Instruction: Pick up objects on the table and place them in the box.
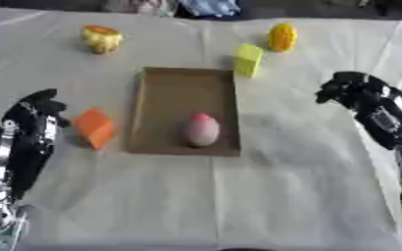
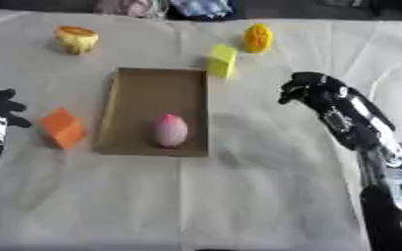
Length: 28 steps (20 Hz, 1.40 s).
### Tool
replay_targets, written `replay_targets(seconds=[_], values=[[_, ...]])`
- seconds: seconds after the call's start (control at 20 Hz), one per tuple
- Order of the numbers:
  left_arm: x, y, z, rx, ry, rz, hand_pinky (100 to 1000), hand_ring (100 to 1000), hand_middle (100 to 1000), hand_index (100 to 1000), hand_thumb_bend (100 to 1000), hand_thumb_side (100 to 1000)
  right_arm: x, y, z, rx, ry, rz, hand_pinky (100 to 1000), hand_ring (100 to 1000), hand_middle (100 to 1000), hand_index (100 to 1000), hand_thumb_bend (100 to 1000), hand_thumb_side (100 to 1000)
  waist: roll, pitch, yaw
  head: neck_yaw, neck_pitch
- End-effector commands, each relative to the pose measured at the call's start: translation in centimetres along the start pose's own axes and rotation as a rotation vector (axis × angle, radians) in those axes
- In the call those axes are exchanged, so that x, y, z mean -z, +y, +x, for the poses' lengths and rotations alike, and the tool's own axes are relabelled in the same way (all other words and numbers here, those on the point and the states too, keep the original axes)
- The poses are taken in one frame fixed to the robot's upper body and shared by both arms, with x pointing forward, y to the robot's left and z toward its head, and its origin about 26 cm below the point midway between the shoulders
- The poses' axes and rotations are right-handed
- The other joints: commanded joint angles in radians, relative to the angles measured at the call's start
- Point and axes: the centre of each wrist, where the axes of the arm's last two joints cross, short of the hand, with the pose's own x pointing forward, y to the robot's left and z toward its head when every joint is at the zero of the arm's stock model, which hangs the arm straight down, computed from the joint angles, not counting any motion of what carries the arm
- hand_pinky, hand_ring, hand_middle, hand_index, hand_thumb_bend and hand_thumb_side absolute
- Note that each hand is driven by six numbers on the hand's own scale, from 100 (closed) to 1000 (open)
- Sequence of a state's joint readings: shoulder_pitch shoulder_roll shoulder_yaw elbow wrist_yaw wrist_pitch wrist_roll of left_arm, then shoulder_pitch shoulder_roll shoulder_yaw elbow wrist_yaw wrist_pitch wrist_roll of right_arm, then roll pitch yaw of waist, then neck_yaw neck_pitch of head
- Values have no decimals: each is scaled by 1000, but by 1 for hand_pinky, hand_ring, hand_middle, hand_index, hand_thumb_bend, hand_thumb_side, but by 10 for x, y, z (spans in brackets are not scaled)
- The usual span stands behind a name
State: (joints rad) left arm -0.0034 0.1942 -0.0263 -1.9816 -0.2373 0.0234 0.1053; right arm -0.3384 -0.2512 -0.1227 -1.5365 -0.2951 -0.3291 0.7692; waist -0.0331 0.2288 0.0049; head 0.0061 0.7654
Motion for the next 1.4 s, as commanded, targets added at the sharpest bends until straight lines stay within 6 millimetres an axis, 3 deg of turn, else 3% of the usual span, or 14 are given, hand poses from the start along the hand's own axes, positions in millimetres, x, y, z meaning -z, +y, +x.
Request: replay_targets(seconds=[0.05, 0.95, 1.15, 1.4], values=[[3, 6, 5, 20, -29, 6, 724, 541, 599, 808, 100, 740, 4, -7, 10, -31, -23, 8, 879, 712, 740, 863, 100, 583, -7, -16, -1, 0, 5], [3, 12, 4, 63, -41, -6, 727, 545, 606, 815, 100, 706, 3, -7, 10, -32, -21, 15, 879, 712, 741, 867, 100, 577, -3, -16, -3, -2, 5], [0, 23, 1, 158, -55, -44, 733, 556, 617, 823, 100, 643, 3, -7, 10, -34, -20, 18, 879, 712, 741, 868, 100, 575, -1, -17, -6, -5, 5], [-8, 50, -5, 417, -83, -136, 760, 610, 668, 843, 100, 517, 3, -8, 10, -38, -15, 23, 879, 712, 741, 869, 100, 575, 6, -19, -10, -9, 5]])
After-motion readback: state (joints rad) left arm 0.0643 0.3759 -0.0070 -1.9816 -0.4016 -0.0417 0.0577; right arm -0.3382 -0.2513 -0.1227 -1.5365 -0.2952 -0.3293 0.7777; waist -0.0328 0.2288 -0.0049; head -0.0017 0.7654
